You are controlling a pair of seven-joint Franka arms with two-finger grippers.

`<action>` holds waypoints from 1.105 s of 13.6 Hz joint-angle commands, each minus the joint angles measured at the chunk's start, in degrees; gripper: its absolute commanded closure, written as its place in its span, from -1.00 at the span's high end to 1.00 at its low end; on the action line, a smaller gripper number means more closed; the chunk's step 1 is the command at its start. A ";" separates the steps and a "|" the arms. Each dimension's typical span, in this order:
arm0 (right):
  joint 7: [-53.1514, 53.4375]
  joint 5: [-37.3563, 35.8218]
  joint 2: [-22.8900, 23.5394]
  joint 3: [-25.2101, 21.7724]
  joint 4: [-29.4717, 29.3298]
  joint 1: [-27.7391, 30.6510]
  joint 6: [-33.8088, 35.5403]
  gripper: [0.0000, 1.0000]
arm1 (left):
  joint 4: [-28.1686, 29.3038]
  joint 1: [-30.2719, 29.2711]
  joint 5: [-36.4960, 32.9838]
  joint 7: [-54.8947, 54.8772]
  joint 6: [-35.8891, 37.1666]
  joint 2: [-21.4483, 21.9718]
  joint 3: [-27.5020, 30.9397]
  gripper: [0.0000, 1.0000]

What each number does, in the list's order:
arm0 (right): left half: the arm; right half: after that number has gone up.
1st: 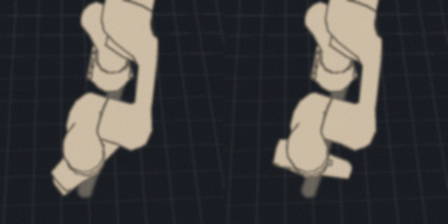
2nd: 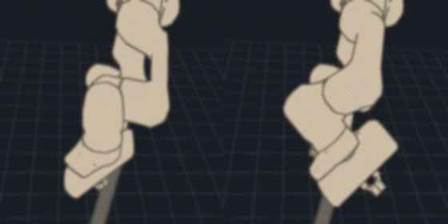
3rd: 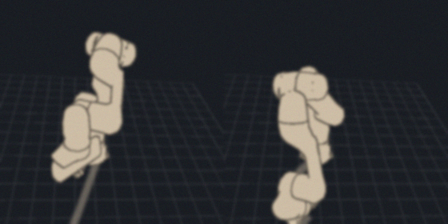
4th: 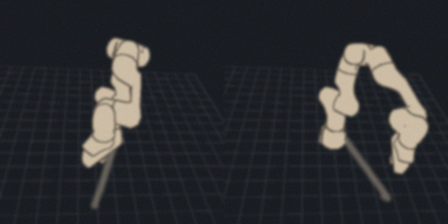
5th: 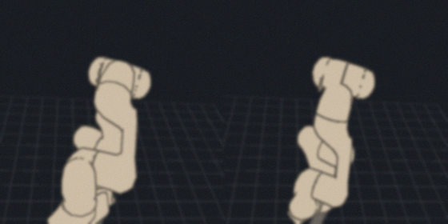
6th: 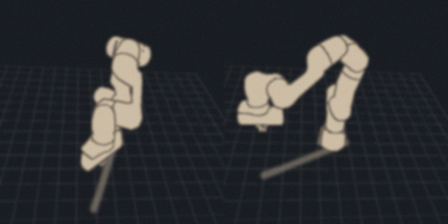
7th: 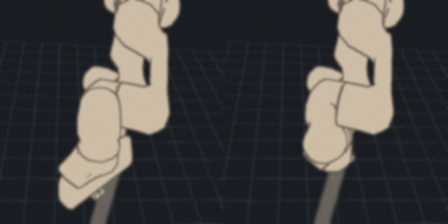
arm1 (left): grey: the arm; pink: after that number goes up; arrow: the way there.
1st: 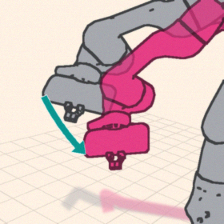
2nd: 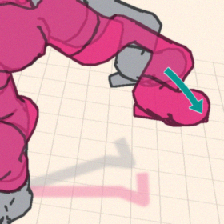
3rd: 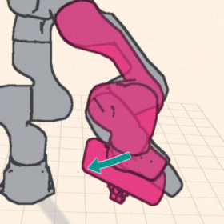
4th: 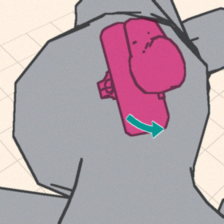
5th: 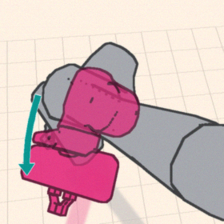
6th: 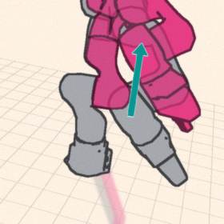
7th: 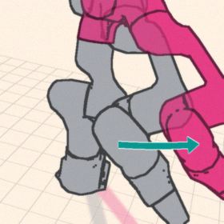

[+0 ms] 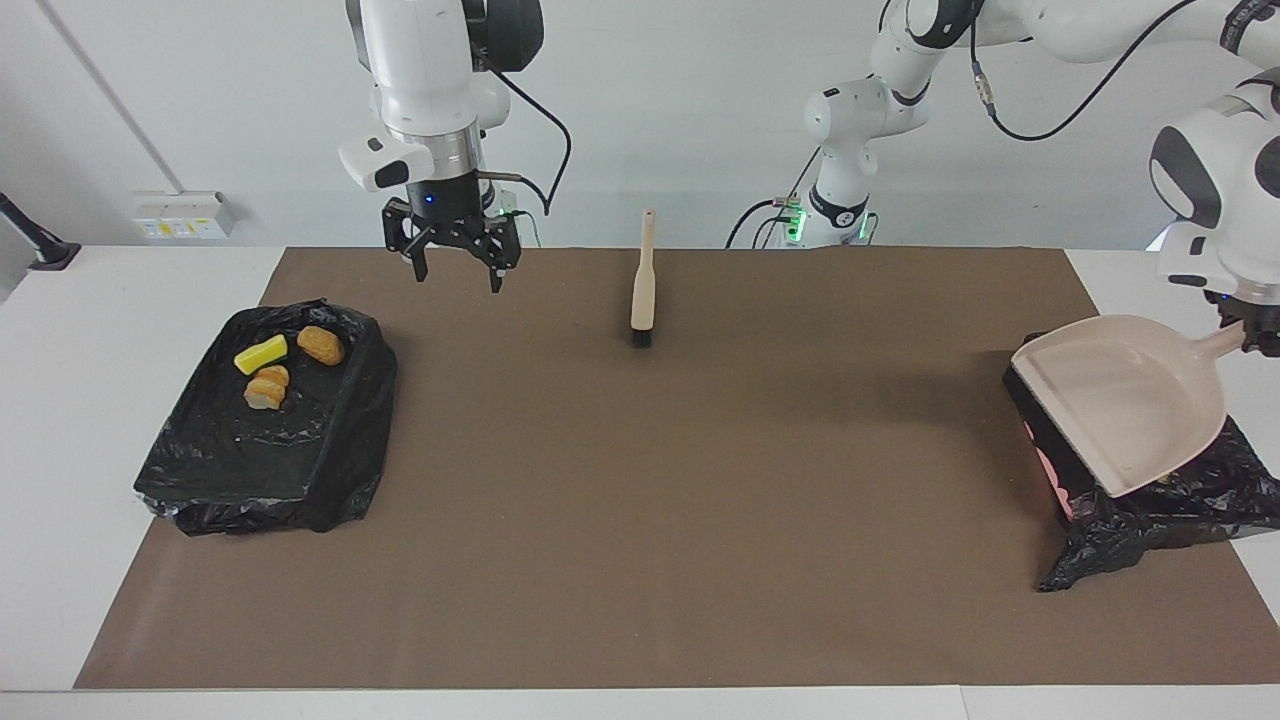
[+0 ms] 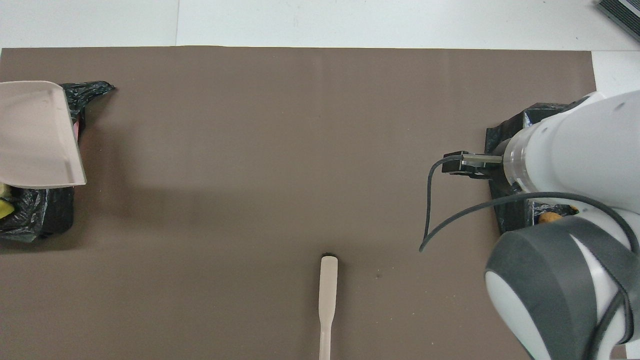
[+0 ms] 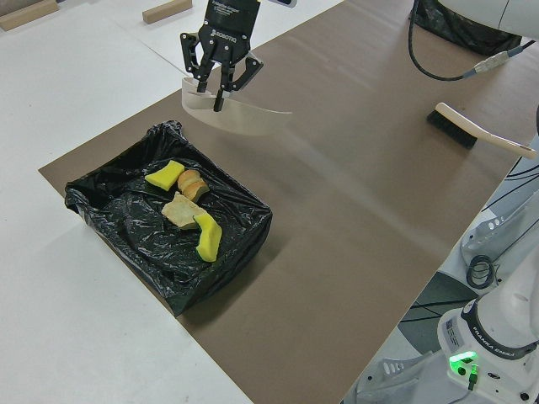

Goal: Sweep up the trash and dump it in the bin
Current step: 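Bring the empty dustpan back and set it on the mat with the left gripper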

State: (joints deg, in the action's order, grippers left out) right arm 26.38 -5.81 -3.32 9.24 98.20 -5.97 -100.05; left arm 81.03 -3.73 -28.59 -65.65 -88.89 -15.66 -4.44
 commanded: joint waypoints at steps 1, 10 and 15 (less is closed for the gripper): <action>-0.98 2.28 -0.20 0.61 -1.08 3.15 1.25 1.00 | 4.21 5.64 6.94 14.62 2.14 3.52 0.75 -1.00; -12.30 3.09 -1.68 -3.16 -6.97 6.50 11.01 1.00 | -0.32 26.39 24.88 67.36 0.48 -3.83 0.75 -1.00; -23.30 3.00 -2.66 -9.57 -6.19 5.63 12.24 1.00 | -8.08 33.17 26.83 85.57 -6.27 -13.25 0.66 -1.00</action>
State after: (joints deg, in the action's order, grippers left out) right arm 6.16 -4.07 -5.18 1.21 91.51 -0.22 -88.86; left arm 78.38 27.79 -3.06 14.66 -93.55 -24.84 -4.81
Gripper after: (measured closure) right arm 0.000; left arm 0.674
